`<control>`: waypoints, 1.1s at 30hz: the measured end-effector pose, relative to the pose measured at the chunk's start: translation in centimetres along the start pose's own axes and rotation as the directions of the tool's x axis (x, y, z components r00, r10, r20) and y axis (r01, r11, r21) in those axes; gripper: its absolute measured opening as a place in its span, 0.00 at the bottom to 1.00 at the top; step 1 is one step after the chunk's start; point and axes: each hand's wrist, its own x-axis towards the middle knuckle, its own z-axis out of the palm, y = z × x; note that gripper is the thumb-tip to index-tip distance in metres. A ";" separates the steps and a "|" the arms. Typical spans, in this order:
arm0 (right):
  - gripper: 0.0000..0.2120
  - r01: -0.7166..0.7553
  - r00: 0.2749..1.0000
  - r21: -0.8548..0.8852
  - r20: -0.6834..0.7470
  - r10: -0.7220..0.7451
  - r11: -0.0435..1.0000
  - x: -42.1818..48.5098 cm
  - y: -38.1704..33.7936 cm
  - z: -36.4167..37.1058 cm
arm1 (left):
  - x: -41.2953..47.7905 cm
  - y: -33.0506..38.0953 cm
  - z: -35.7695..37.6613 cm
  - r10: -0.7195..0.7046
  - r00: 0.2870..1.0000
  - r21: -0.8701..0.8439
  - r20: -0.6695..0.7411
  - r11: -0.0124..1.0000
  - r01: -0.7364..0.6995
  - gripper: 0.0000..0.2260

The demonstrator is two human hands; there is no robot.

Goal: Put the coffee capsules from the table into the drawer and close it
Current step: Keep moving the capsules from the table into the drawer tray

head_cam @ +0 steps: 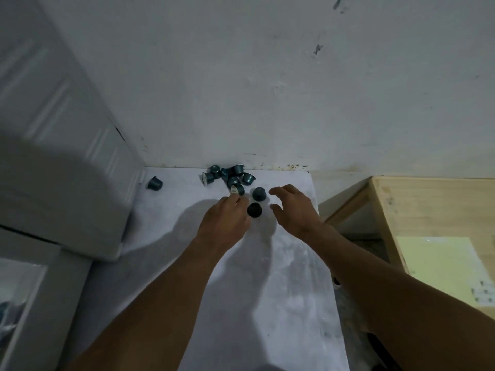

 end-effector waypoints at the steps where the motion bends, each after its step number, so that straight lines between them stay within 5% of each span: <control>1: 0.18 0.008 1.000 0.009 0.012 -0.009 1.000 0.4 0.1 0.2 | 0.3 -0.2 0.4 0.001 1.000 -0.007 0.003 1.000 -0.001 0.15; 18: 0.17 0.024 0.989 0.026 0.149 -0.027 0.999 7.3 1.0 3.0 | 4.4 -1.1 5.6 -0.050 0.995 -0.148 0.083 0.987 0.062 0.17; 33: 0.12 -0.005 0.999 0.064 0.053 0.001 0.998 5.6 0.5 1.2 | 3.7 -0.3 2.6 -0.062 0.996 -0.198 0.066 0.977 0.074 0.11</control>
